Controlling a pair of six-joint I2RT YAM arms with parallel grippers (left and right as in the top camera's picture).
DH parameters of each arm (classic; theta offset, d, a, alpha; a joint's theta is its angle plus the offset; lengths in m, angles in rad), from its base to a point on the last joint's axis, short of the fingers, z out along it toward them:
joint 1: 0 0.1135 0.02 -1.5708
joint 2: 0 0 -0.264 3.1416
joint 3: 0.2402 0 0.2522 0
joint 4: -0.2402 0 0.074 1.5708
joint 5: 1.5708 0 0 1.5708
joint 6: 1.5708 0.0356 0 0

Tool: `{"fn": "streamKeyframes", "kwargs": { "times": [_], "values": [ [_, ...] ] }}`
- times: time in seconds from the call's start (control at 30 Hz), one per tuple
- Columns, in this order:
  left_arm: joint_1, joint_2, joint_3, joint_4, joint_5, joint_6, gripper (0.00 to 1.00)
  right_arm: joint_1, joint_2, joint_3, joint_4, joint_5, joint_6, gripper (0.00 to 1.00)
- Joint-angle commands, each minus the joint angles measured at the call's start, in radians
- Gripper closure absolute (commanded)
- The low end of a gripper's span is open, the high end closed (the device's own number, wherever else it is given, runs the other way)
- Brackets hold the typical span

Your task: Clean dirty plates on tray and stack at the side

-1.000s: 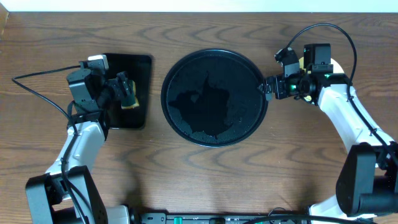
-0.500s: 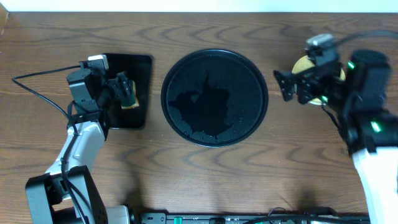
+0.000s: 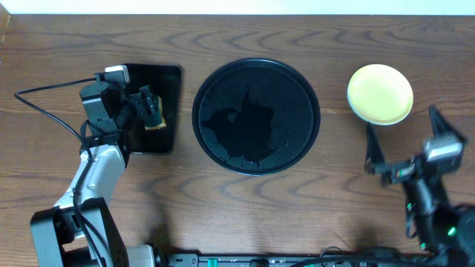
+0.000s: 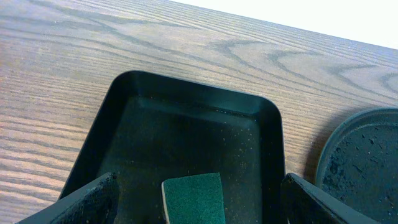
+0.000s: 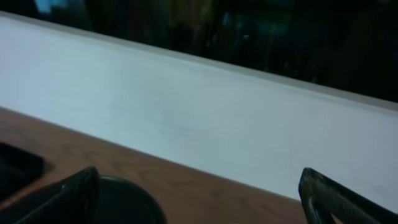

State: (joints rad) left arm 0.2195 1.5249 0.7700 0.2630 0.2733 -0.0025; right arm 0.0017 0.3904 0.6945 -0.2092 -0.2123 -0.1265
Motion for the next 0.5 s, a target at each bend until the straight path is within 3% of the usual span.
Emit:
{"fn": "streamKeyframes", "kwargs": {
  "times": [0.0,0.17,0.47],
  "values": [
    [-0.002,-0.002,0.005,0.001,-0.005,0.002,0.17,-0.036,-0.127,-0.166,0.049,0.021,0.062,0.01],
    [-0.002,-0.002,0.005,0.001,-0.005,0.002,0.17,-0.068,-0.276,-0.377,0.186,0.020,0.158,0.01],
    [-0.002,-0.002,0.005,0.001,-0.005,0.002,0.17,-0.067,-0.372,-0.583,0.352,-0.002,0.159,0.01]
  ]
}}
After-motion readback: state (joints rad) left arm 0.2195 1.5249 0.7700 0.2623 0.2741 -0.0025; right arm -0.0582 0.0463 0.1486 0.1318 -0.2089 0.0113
